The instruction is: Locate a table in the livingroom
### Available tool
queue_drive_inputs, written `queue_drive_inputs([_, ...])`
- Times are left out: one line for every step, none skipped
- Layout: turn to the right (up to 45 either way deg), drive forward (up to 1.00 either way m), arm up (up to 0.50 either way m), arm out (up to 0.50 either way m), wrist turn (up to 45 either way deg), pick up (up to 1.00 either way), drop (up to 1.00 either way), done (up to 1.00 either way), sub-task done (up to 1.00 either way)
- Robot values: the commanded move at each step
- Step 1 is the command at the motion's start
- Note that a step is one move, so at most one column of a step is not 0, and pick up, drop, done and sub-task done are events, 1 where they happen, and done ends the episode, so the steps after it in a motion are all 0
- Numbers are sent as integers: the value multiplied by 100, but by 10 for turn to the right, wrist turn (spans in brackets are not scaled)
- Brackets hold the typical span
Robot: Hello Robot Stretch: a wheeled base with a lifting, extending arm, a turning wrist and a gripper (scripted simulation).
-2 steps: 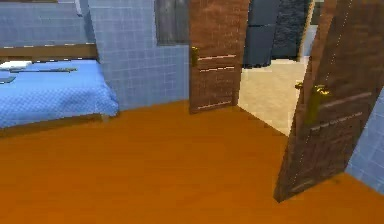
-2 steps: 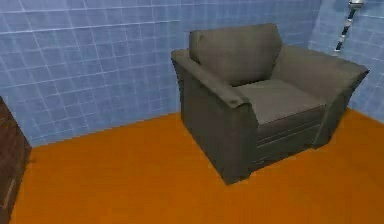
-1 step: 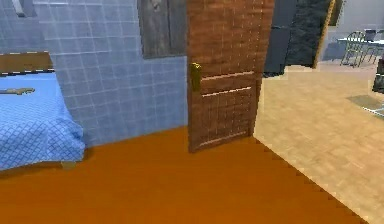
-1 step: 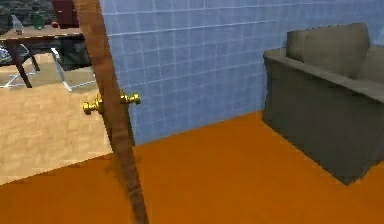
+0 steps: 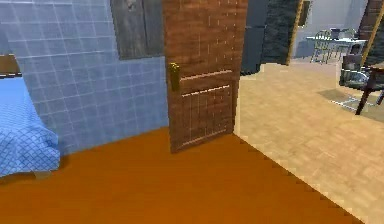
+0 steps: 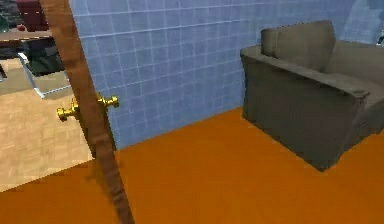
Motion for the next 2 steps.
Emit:
queue_drive_inputs([0, 30, 0, 0, 0, 0, 0, 0, 0])
queue_drive_inputs([150, 0, 0, 0, 0, 0, 0, 0, 0])
